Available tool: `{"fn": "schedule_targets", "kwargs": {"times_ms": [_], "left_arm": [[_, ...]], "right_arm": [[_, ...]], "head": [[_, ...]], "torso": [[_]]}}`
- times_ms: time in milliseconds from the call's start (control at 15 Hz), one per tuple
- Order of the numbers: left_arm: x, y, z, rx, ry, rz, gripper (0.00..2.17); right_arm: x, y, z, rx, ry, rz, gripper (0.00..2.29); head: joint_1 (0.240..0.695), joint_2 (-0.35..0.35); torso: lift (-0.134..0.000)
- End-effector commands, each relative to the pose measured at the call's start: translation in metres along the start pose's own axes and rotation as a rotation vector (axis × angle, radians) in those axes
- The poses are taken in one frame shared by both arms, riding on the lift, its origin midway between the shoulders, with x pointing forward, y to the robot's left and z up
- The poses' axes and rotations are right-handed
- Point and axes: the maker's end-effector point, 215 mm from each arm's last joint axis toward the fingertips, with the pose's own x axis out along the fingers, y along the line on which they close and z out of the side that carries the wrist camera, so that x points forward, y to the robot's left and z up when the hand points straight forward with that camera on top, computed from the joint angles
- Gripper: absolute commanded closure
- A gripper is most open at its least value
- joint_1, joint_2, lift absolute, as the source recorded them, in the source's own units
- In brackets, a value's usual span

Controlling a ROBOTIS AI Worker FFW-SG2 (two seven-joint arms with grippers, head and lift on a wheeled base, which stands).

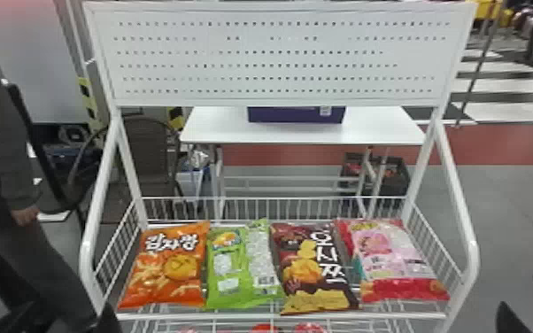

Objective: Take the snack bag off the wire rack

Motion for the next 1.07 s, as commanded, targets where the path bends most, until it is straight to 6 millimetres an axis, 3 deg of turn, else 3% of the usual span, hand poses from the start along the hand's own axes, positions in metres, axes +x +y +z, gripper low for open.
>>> {"fn": "schedule_targets", "kwargs": {"times_ms": [0,600,800,1000], "left_arm": [[0.0,0.0,0.0,0.0,0.0,0.0,0.19],[0.0,0.0,0.001,0.0,-0.003,0.002,0.19],[-0.003,-0.008,0.0,0.0,0.0,-0.007,0.19],[-0.004,-0.014,-0.002,0.004,0.004,-0.016,0.19]], "right_arm": [[0.0,0.001,0.001,-0.001,-0.001,0.001,0.14],[0.003,0.008,-0.001,0.011,-0.005,0.009,0.15],[0.024,0.033,0.003,0.033,-0.038,0.034,0.15],[0.065,0.064,-0.019,0.029,0.043,0.08,0.14]], "head": [[0.499,0.0],[0.499,0.0],[0.499,0.0],[0.499,0.0]], "torso": [[0.0],[0.0],[0.0],[0.0]]}}
